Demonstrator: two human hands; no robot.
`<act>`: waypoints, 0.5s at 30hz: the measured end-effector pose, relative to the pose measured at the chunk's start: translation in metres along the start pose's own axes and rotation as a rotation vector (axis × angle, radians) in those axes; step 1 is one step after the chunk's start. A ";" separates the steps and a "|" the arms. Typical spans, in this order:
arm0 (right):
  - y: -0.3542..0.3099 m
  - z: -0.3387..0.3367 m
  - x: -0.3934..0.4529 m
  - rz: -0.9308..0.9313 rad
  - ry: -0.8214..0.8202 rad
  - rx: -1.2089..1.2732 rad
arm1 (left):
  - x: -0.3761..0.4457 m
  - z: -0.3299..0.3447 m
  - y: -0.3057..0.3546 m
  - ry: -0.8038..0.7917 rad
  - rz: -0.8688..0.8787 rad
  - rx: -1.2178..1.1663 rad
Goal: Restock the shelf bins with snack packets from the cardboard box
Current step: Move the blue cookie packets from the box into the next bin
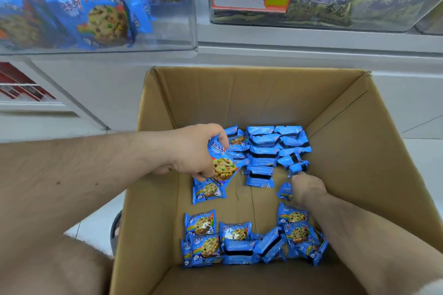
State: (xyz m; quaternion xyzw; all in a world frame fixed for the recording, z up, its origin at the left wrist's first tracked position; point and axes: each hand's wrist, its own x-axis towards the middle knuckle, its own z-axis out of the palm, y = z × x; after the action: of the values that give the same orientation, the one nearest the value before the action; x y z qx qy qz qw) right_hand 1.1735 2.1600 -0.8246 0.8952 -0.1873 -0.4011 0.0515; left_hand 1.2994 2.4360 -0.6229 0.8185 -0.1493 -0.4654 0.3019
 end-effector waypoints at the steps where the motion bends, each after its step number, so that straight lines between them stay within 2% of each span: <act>1: 0.001 -0.010 -0.003 -0.001 0.016 0.011 | -0.001 -0.003 0.000 0.009 -0.002 -0.029; 5: 0.010 -0.059 -0.019 -0.053 0.144 0.239 | -0.010 -0.017 0.006 0.051 0.060 -0.158; 7: 0.012 -0.089 -0.039 -0.152 0.168 0.459 | -0.017 -0.023 0.010 0.060 0.118 -0.211; 11: 0.014 -0.144 -0.088 -0.364 0.109 0.925 | -0.031 -0.033 0.014 0.070 0.193 -0.266; 15: 0.003 -0.189 -0.146 -0.569 0.213 1.231 | -0.045 -0.039 0.015 0.074 0.238 -0.312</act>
State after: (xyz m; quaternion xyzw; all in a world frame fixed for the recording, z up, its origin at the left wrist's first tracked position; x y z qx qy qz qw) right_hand 1.2236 2.2010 -0.5946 0.8103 -0.1325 -0.1295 -0.5560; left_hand 1.3100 2.4616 -0.5679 0.7550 -0.1600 -0.4135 0.4831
